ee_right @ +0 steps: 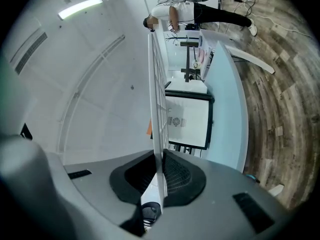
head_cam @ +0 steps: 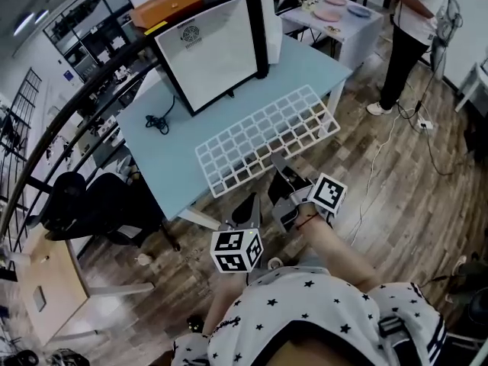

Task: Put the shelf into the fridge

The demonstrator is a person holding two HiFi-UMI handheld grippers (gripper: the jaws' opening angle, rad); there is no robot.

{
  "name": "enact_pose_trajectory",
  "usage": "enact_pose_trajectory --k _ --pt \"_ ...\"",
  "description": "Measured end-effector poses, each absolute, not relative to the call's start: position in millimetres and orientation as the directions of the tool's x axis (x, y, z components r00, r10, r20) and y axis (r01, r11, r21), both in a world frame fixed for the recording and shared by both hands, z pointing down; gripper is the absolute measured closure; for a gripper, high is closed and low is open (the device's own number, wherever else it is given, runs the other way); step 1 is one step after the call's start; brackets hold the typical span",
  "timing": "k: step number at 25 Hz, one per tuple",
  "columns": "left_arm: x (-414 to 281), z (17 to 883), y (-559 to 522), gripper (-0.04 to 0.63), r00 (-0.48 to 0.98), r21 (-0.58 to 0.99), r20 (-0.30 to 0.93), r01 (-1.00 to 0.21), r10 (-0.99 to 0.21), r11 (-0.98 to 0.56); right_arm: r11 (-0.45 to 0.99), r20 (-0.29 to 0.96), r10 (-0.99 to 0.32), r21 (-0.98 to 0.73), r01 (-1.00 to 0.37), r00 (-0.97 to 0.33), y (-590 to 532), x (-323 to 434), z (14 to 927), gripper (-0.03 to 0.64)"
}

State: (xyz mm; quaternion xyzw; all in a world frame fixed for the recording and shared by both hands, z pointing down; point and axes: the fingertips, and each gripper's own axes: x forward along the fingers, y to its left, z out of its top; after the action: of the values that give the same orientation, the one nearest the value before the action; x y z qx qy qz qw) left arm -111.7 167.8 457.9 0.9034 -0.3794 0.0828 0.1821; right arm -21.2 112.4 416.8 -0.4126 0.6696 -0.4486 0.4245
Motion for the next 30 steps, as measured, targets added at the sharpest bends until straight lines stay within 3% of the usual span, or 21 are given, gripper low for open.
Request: enact_pose_trajectory --k 30 --pt "-135 474 121 0.591 0.685 0.312 0.312 -0.728 -0.658 -0.610 0.249 -0.215 -0.942 -0.963 -0.106 -0.256 62 -18 417 0.575"
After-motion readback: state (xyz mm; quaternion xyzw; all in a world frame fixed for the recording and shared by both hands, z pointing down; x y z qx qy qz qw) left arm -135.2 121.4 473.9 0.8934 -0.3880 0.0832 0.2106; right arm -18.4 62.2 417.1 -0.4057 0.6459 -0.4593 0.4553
